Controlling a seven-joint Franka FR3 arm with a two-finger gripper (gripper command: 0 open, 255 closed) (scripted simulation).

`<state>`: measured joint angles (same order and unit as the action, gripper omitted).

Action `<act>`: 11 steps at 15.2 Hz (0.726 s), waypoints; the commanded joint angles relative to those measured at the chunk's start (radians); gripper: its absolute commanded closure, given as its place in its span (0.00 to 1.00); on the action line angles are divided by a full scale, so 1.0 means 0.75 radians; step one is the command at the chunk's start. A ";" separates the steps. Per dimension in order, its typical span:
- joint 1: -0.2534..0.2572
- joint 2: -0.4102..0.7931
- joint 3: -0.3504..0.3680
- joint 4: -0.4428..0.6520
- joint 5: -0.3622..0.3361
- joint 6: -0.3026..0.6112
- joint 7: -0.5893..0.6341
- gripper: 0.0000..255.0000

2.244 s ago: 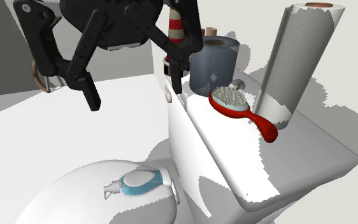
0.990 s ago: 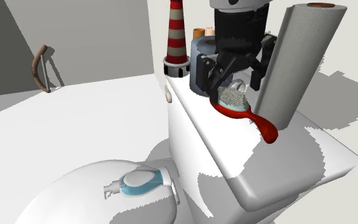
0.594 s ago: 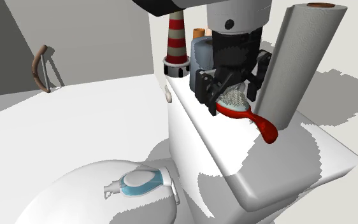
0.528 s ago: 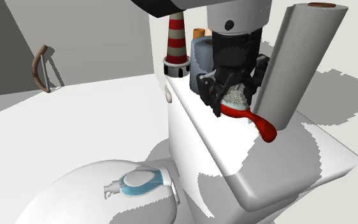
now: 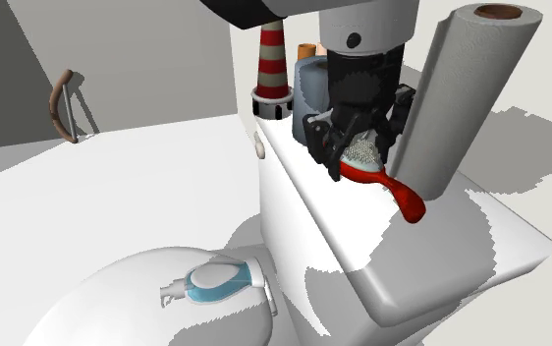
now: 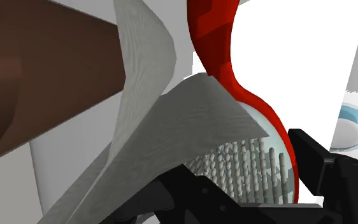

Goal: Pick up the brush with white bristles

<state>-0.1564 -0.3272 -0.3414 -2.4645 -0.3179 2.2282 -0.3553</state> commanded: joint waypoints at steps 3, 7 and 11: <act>0.001 -0.018 0.005 0.022 0.004 -0.040 -0.005 1.00; 0.004 -0.049 0.014 0.070 0.011 -0.117 -0.015 1.00; 0.006 -0.074 0.024 0.121 0.019 -0.193 -0.025 1.00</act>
<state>-0.1509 -0.3777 -0.3234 -2.3812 -0.3041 2.0954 -0.3703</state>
